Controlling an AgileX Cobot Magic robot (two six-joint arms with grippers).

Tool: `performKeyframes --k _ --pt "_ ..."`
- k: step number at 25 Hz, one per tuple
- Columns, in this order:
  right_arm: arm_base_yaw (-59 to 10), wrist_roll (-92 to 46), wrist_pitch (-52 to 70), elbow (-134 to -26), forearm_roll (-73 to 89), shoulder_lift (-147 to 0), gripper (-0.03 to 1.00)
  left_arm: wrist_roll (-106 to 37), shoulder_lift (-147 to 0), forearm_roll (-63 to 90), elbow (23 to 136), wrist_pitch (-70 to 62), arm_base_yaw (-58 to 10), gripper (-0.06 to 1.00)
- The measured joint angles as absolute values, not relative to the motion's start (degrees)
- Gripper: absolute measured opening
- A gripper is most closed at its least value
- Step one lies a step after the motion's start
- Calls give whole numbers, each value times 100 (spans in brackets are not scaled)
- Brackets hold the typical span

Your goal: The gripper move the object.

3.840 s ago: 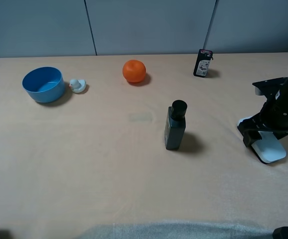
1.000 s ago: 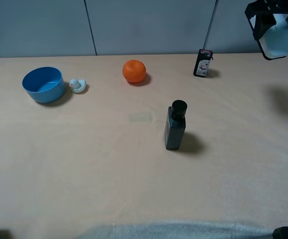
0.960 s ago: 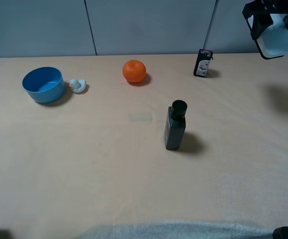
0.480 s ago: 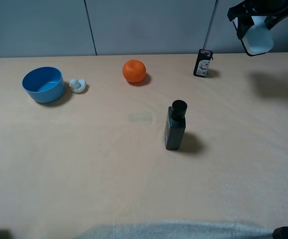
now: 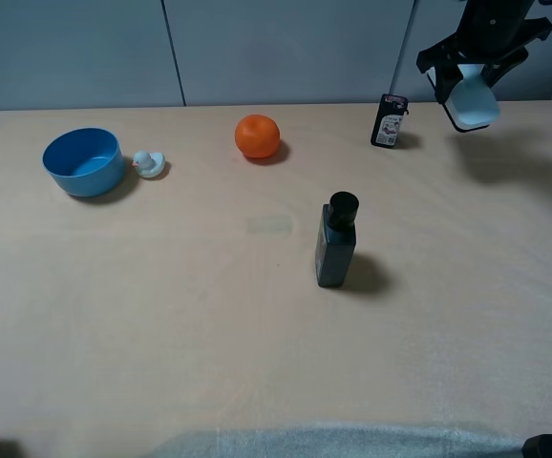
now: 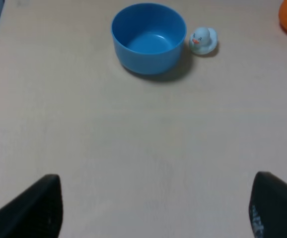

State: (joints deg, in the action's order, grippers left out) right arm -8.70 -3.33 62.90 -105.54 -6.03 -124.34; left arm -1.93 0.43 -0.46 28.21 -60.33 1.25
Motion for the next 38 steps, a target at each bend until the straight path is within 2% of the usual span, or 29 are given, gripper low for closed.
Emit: performKeyframes --k 6,38 --pt "-635 -439 6208 -10557 -307 -12624 46 -193 43 -46 2821 -6033 125 82" --pt "-448 -853 5897 -10568 0 -13527 46 -193 43 -46 2821 -6033 125 82"
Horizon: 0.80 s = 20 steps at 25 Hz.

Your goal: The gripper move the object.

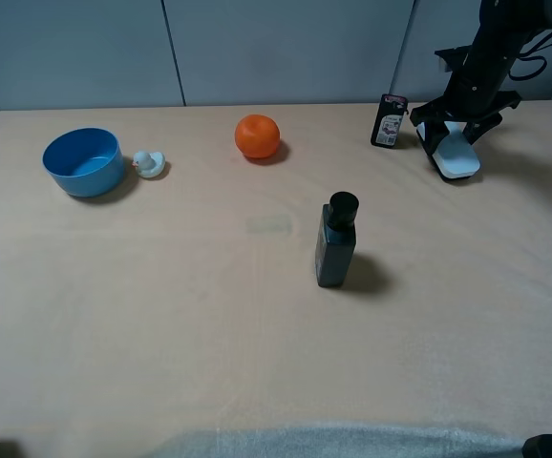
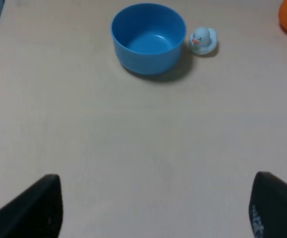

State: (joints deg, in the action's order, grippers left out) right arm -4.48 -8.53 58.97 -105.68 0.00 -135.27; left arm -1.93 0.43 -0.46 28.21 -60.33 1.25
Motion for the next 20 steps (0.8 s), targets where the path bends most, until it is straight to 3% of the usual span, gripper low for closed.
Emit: performKeyframes --k 16,20 --pt "-444 -853 5867 -10568 0 -13527 46 -193 43 -46 2821 -6033 125 82" --pt "-444 -853 5836 -10568 0 -13527 50 -193 43 -46 2821 -6033 125 82"
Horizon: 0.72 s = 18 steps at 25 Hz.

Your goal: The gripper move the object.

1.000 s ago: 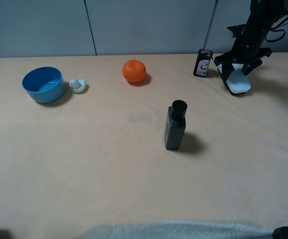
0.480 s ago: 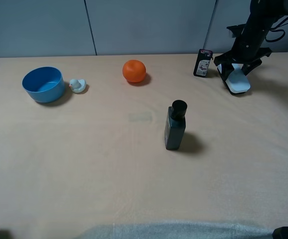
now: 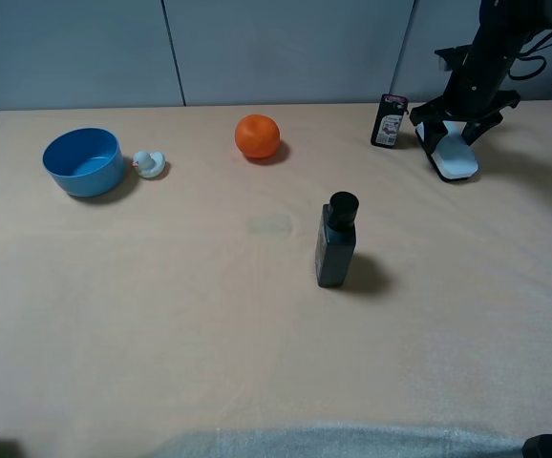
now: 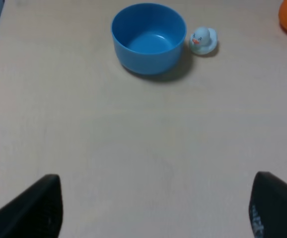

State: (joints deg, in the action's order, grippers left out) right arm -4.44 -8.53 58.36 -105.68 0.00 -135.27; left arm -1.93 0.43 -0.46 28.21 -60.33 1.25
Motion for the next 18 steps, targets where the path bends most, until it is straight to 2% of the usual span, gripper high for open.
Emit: performKeyframes --k 7,18 --pt "-444 -853 5782 -10575 0 -13527 67 -193 43 -46 2821 -6033 125 82" --pt "-444 -853 5726 -10575 -109 -13527 69 -193 43 -46 2821 -6033 125 82"
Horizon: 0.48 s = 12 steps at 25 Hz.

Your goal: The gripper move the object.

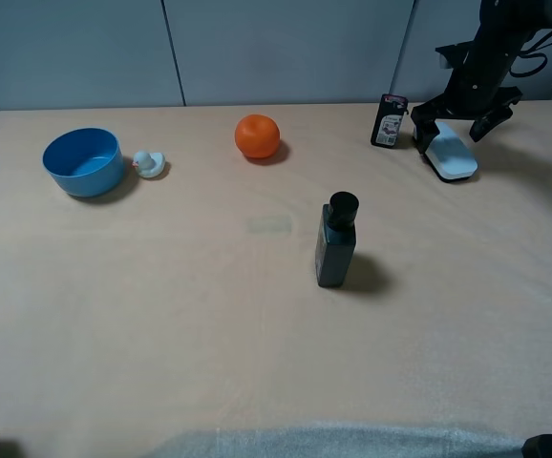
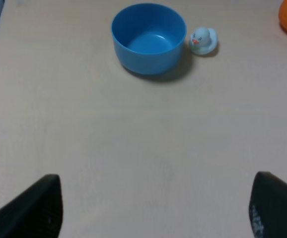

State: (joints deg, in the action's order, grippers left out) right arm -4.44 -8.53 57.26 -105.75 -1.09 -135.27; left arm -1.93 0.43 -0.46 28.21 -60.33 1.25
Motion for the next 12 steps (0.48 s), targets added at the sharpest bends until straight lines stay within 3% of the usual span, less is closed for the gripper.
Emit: performKeyframes --k 12 --pt "-565 -732 6204 -10575 -104 -13181 69 -193 43 -46 2821 -6033 125 82"
